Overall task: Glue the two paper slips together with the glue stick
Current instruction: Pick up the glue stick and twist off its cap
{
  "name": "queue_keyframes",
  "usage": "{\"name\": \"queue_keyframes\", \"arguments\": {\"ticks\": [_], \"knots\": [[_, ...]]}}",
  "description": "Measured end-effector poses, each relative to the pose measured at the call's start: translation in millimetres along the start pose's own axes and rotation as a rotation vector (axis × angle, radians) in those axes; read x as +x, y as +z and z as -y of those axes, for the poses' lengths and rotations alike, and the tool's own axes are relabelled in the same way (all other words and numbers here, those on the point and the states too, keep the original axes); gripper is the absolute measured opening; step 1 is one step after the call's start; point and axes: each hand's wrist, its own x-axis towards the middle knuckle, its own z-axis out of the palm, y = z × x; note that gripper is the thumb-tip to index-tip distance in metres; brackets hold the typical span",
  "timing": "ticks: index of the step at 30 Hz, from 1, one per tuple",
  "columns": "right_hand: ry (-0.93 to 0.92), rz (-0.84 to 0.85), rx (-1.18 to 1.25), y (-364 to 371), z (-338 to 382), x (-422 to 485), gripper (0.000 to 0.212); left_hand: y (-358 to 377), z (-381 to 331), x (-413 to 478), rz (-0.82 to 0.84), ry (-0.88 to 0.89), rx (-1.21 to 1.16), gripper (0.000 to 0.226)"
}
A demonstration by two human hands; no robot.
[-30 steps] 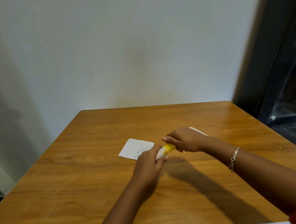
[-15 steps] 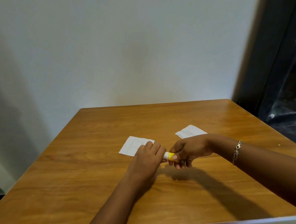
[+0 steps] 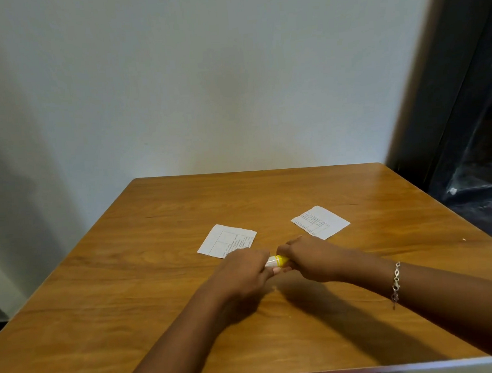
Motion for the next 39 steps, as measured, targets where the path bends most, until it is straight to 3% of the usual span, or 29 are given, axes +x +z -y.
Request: {"name": "queue_keyframes", "arguments": {"ticks": [5, 7, 9, 12, 14, 16, 18, 20, 25, 29, 34, 39], "knots": [[-0.211, -0.314, -0.312, -2, -3, -8, 0.02, -12, 6, 0, 0.26, -0.21, -0.857, 0.031], [-0.353, -0.519, -0.481, -5, -8, -11, 0.012, -10, 8, -5, 0.39, -0.224, -1.242, 0.03], [-0.461, -0.627, -0.556, -10, -12, -11, 0.019, -6, 5, -8, 0.437, -0.22, -1.497, 0.027], [-0.386, -0.441, -0.383, -21, -11, -7, 0.021, 7, -4, -10, 0.178, -0.202, -1.385, 0.02], [-0.188, -0.18, -0.006, -30, -12, -4, 0.021, 13, -8, -11, -0.071, -0.194, -1.116, 0.005], [-0.055, 0.007, 0.419, -37, -13, -1, 0.018, 17, -7, -11, -0.277, -0.155, -0.829, 0.006], [0.031, 0.038, 0.743, -42, -12, -2, 0.02, 18, -9, -9, -0.374, -0.149, -0.649, 0.011], [0.125, 0.039, 0.905, -43, -9, -2, 0.027, 20, -13, -8, -0.415, -0.152, -0.634, 0.02], [0.244, -0.1, 0.858, -37, 5, -2, 0.024, 32, -24, -8, -0.539, -0.167, -0.734, 0.021], [0.205, -0.162, 0.716, -36, 12, -7, 0.02, 36, -23, -9, -0.461, -0.205, -0.975, 0.015], [0.102, -0.222, 0.527, -36, 13, -12, 0.014, 28, -18, -8, -0.14, -0.221, -1.503, 0.016], [-0.033, -0.206, 0.485, -38, 10, -13, 0.009, 22, -15, -11, 0.093, -0.239, -1.832, 0.028]]}}
